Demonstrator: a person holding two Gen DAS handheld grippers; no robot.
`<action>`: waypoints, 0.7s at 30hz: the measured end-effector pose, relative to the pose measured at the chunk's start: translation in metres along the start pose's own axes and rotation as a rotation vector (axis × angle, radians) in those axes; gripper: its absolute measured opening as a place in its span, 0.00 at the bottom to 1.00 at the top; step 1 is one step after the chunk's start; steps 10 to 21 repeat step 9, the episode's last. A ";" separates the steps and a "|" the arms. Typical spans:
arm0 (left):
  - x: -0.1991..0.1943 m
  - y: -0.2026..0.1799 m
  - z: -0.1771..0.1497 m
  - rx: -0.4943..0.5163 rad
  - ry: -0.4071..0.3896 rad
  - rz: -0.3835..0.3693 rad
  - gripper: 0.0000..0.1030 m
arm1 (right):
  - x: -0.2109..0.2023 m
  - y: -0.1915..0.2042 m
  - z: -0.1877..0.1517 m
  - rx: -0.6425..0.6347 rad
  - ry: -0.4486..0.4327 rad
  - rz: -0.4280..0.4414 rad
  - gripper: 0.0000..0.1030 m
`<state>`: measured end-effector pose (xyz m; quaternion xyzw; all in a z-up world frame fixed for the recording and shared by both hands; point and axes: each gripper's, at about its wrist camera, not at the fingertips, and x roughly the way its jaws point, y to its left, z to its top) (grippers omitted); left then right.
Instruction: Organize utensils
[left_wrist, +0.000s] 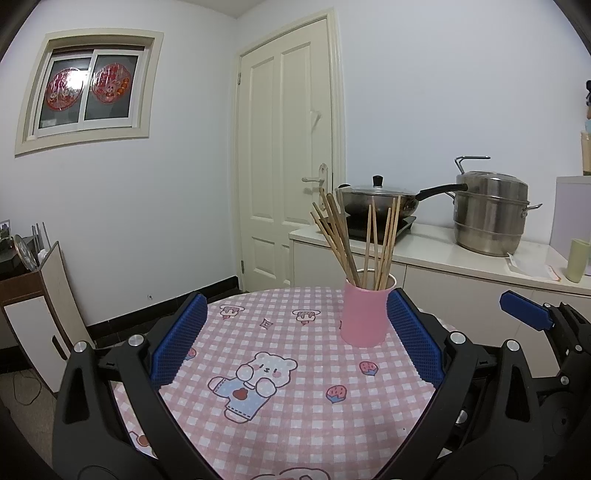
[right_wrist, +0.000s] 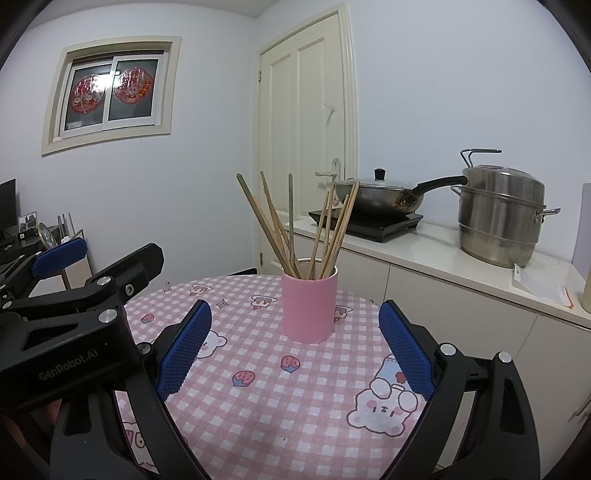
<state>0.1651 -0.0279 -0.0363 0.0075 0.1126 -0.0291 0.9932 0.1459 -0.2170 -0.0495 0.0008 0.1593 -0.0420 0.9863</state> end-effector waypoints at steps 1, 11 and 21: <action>0.001 0.000 -0.001 -0.002 0.003 -0.002 0.93 | 0.001 0.000 0.000 0.000 0.001 0.000 0.86; 0.010 0.005 -0.005 -0.015 0.052 -0.010 0.93 | 0.007 -0.001 -0.003 -0.001 0.021 0.001 0.86; 0.010 0.005 -0.005 -0.015 0.052 -0.010 0.93 | 0.007 -0.001 -0.003 -0.001 0.021 0.001 0.86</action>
